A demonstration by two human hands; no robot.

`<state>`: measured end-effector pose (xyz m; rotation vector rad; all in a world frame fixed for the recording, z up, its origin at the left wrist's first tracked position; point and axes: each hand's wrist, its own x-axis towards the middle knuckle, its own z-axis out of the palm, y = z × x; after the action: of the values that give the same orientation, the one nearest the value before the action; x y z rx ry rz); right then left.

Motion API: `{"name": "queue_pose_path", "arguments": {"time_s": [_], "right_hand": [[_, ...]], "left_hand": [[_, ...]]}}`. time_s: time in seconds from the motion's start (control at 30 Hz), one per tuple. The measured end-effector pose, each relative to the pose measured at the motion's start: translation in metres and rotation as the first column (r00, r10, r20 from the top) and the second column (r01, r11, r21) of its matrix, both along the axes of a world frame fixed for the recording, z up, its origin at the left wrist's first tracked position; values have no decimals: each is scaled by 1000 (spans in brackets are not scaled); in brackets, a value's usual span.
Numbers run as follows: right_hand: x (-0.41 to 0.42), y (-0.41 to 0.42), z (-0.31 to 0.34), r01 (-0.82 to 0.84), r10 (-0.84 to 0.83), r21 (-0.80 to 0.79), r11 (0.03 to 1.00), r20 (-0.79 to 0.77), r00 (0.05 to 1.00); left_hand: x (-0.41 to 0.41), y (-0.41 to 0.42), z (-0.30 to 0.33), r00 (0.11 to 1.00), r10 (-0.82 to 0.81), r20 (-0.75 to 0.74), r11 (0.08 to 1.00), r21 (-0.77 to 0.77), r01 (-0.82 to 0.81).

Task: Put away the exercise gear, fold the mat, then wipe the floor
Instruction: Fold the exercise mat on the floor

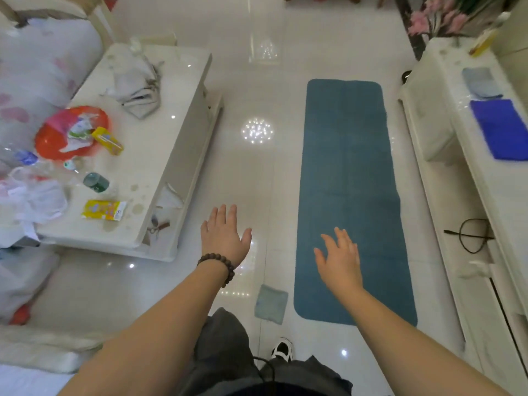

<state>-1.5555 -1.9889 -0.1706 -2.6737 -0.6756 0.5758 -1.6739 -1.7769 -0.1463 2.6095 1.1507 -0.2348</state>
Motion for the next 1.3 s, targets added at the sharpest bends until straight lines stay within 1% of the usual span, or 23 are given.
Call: {"name": "queue_pose_path", "arguments": {"time_s": [0.17,0.33,0.5,0.63,0.87,1.1,1.3], "right_hand": [[53,59,-17,122,-122,-28,992,12,993],[112,147,-37,284,-284,-54,957,15,959],[176,242,-28,456,-455,-56,888,29,890],[214,298,-23,519,-518,-32,854,27,855],[276,337,-35,626,-626,-58,778,17,780],[358,345,-64,729,-733,-86,679,-20,680],[445,339,-72,840,-844,-87,535,-86,529]], "left_hand": [[72,73,-17,998,-70,2,997,-26,70],[158,183,-32,975,-219,-30,975,-32,218],[241,297,-13,932,-362,-28,932,-3,362],[300,351,-4,915,-403,-8,915,-40,402],[402,381,-21,850,-527,-29,849,-70,524],[531,381,-45,744,-667,-49,745,-64,664],[647,370,-48,591,-796,-127,601,-60,797]]}}
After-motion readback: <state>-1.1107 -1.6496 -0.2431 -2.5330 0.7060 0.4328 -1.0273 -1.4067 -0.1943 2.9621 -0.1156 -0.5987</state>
